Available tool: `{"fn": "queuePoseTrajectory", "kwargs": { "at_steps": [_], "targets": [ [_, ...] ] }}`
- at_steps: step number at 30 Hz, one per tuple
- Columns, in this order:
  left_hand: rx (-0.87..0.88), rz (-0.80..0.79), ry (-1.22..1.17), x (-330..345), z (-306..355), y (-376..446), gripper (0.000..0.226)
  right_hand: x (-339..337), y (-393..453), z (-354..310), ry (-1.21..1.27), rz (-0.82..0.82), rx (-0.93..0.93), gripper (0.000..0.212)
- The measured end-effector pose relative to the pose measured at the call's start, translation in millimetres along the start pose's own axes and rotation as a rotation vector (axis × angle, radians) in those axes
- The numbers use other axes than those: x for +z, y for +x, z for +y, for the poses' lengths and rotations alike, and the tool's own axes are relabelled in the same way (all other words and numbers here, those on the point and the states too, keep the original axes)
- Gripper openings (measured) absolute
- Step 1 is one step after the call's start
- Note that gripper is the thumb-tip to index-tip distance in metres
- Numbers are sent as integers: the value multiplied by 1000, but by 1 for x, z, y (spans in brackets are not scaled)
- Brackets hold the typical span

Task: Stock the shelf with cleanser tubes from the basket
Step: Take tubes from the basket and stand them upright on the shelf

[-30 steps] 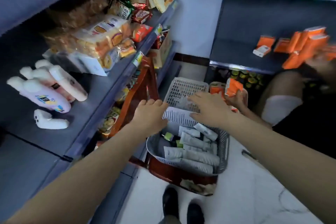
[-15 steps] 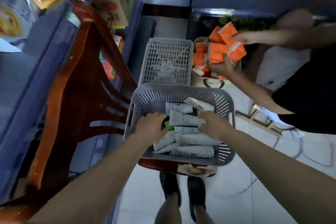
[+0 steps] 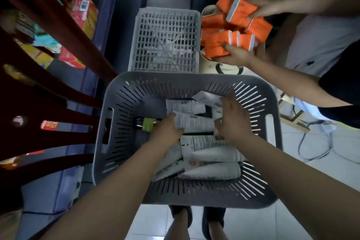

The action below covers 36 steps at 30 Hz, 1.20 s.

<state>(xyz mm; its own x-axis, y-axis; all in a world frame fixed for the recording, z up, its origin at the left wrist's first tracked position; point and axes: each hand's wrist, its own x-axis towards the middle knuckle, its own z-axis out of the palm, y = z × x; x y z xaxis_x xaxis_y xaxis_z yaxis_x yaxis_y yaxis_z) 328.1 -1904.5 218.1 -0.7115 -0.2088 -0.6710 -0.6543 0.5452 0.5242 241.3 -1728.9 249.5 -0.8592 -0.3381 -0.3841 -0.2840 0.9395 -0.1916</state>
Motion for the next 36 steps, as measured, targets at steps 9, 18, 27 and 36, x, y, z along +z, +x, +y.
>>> {"fn": "queuePoseTrajectory", "kwargs": {
  "at_steps": [9,18,27,36],
  "targets": [
    [-199,161,-706,2,6,19,37,9,23,0,-184,0,-165,47],
    [-133,12,-920,-11,19,22,48,12,29,3,326,-238,62,32],
    [-7,-32,-782,6,40,37,32,11,32,6,656,-197,165,43],
    [25,264,-815,-38,54,-18,7,-42,16,-19,950,-291,145,28]
  ]
}}
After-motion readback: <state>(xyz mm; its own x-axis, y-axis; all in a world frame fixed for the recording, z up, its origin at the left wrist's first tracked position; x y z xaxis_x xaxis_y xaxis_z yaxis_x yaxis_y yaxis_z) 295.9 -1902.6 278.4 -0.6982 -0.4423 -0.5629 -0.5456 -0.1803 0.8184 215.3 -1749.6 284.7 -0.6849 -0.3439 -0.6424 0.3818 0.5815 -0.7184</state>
